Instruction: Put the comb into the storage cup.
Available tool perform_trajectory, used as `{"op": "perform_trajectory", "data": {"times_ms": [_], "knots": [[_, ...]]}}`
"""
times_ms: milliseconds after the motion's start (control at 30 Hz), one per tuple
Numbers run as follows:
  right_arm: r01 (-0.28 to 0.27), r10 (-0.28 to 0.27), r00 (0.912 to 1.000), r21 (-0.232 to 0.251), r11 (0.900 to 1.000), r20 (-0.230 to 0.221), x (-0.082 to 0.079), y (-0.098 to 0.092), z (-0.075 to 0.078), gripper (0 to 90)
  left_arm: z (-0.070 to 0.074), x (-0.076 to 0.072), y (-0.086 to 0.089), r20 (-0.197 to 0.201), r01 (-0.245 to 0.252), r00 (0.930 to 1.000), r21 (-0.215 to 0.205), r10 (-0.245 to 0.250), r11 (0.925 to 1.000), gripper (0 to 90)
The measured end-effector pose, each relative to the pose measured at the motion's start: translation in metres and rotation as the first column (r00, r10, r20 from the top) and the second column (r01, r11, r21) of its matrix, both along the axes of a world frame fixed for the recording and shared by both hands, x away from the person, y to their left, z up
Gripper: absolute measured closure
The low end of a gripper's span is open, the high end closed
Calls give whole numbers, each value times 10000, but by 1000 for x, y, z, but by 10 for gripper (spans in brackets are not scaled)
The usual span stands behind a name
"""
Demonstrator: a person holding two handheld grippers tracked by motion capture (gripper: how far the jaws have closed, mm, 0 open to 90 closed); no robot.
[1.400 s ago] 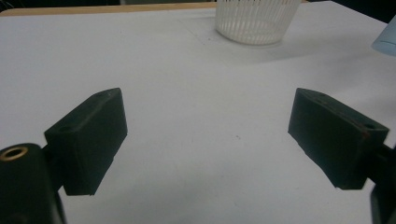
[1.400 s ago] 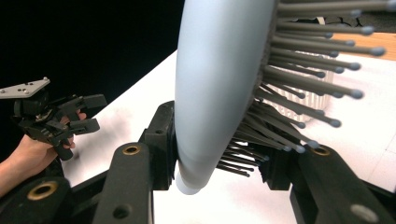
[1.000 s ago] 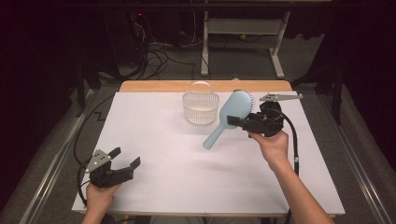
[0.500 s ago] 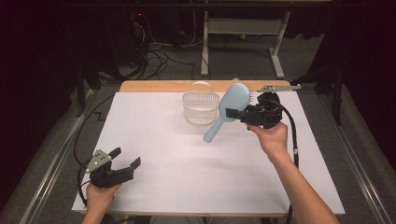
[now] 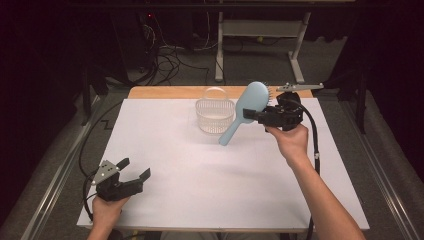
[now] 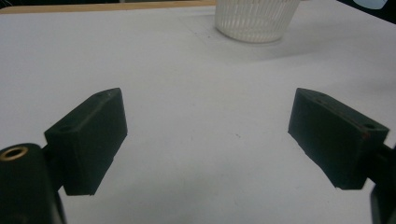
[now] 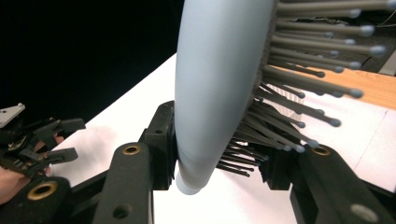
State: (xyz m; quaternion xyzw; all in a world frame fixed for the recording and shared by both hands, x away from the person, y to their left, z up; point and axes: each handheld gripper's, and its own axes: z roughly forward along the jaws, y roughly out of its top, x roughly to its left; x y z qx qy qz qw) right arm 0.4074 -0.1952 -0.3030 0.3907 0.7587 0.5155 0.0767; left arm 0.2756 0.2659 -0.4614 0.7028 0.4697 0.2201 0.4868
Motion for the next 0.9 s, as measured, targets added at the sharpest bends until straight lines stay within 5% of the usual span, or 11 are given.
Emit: {"op": "perform_trajectory", "data": {"times_ms": [900], "knots": [[504,-504,9986,38,9987,175,22,5,19,560,-1,1,-2,-117,119,9999,31,-118,9999,111]]}}
